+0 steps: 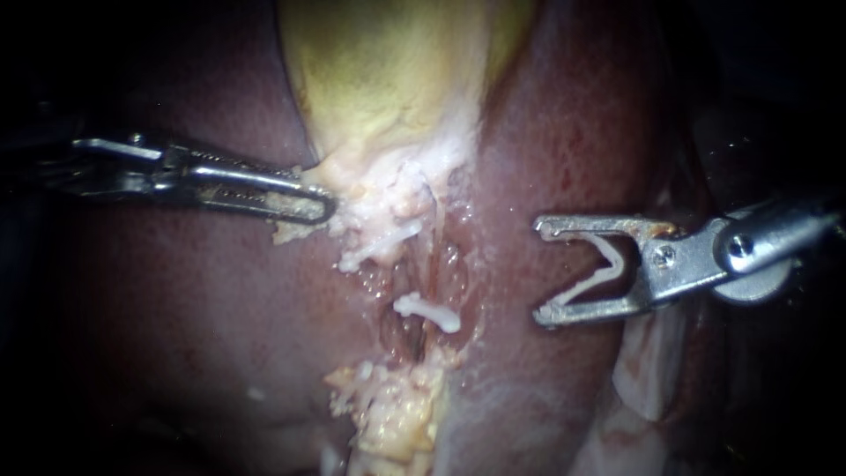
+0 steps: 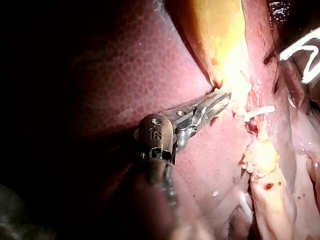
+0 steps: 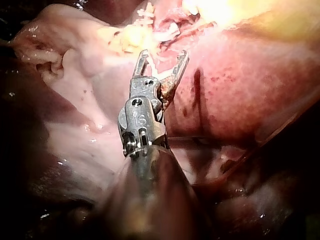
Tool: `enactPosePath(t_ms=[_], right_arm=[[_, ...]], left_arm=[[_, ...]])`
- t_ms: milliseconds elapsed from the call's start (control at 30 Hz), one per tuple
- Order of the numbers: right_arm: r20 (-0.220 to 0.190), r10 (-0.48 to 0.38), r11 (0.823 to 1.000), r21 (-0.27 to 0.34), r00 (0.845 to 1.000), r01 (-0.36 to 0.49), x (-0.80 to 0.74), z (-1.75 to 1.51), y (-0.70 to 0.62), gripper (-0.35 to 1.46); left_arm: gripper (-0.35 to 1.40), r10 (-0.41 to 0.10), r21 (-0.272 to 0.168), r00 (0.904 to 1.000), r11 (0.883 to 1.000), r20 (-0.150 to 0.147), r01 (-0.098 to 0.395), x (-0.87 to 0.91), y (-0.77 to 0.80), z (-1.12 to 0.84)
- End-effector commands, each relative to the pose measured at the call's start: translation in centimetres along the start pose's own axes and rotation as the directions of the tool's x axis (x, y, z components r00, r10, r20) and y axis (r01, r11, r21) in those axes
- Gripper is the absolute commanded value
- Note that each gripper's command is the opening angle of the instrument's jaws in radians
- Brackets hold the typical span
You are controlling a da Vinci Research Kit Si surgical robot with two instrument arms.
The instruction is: Clipping second clip right tube
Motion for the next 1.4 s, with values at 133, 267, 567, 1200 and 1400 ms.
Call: enactPosePath(t_ms=[133, 267, 567, 1200, 1400], right_arm=[[0.0, 0.0, 1.0, 0.0, 1.0, 0.0, 0.0, 0.0, 0.0, 0.5], [-0.002, 0.0, 1.0, 0.006, 1.0, 0.0, 0.0, 0.01, 0.0, 0.5], [-0.014, 0.0, 1.0, 0.021, 1.0, 0.001, 0.0, 0.07, -0.01, 0.5], [-0.09, 0.507, 0.861, 0.092, 0.857, -0.499, -0.28, 0.94, 0.09, 0.49], [-0.132, 0.595, 0.803, 0.111, 0.793, -0.585, -0.3, 1.15, 0.17, 0.49]], left_arm=[[-0.35, -0.007, -0.001, 1.0, 1.0, -0.001, 0.007, 0.13, 0.05, -0.23], [-0.35, -0.028, 0.006, 0.9992, 1.0, -0.03, 0.028, 0.33, 0.13, -0.56], [-0.35, -0.015, 0.018, 0.9983, 1.0, -0.057, 0.017, 0.44, 0.19, -0.75], [-0.35, -0.016, 0.02, 0.9982, 1.0, -0.058, 0.017, 0.44, 0.23, -0.74], [-0.35, -0.016, 0.021, 0.9982, 1.0, -0.058, 0.017, 0.44, 0.23, -0.73]])
